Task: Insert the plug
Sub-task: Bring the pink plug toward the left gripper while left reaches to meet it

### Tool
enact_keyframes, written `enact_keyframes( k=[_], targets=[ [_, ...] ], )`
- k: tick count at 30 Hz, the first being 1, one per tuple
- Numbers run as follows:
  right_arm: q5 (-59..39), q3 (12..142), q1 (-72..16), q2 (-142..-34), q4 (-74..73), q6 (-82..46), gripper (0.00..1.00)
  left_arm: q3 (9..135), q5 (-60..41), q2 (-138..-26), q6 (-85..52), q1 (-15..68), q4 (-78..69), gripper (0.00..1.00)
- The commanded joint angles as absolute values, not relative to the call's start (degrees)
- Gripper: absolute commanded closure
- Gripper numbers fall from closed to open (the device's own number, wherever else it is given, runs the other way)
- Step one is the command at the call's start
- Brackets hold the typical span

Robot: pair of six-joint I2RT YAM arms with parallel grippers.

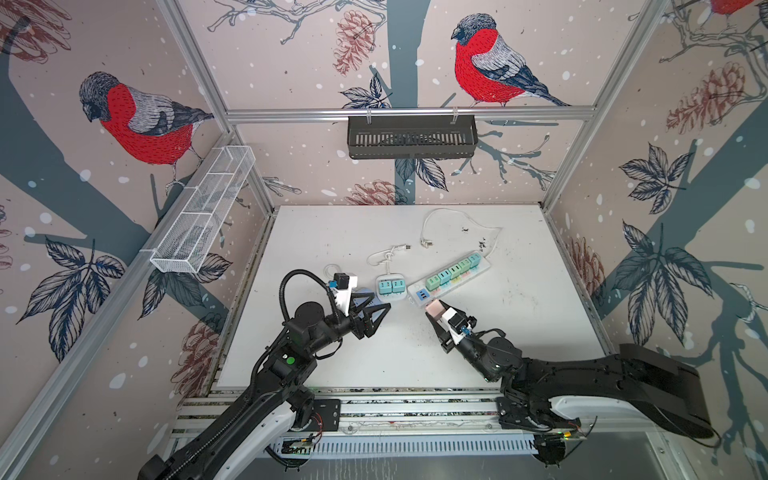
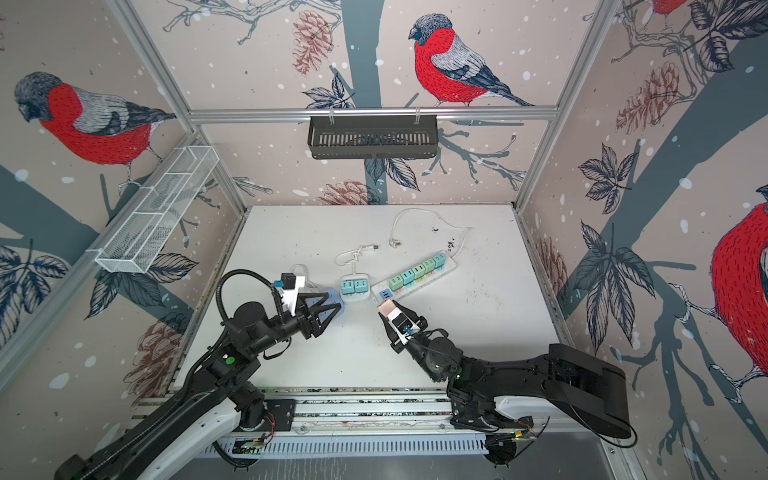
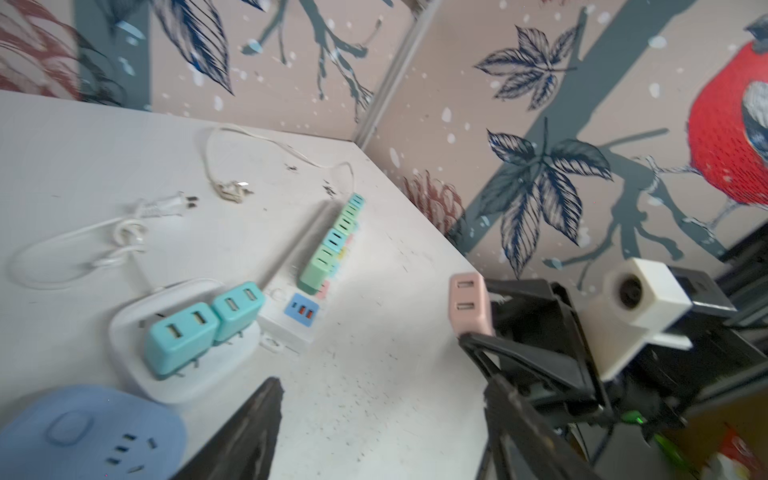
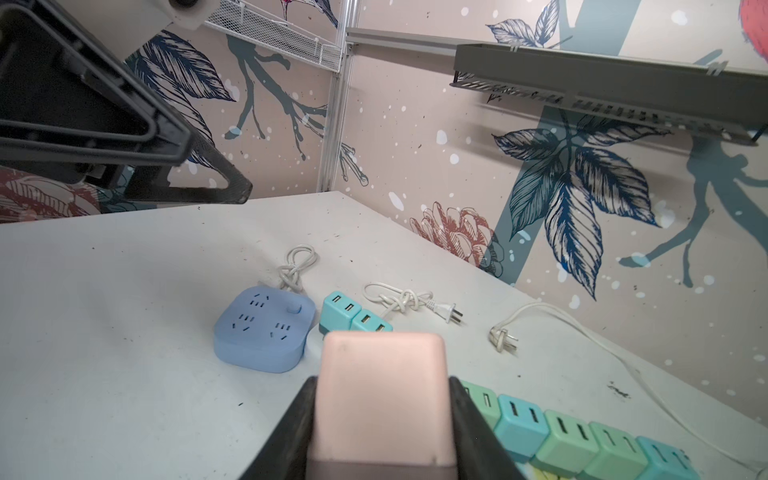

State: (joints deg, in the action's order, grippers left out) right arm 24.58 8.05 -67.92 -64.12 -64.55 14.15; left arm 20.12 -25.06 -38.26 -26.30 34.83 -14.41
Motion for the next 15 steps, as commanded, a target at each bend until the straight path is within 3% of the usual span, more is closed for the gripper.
enact_keyframes(
  k=[1,8,15],
  targets=[
    [19.6,7.1,-66.9,-62.3,-66.6,20.7,0.73,22.8,-26.9,-42.5,-22.1,40.5,-18.4,0.25],
    [17.0,5.9,-65.6,-58.1,-63.5,24.9,0.73,28.0,-24.3,-51.0,-17.4,50.5,-16.8,0.27],
    [12.9,6.0,-65.7,-57.8,-62.8,27.6,0.73,30.5,-27.2,-55.6,-17.0,52.1,-15.6,0.28]
  ],
)
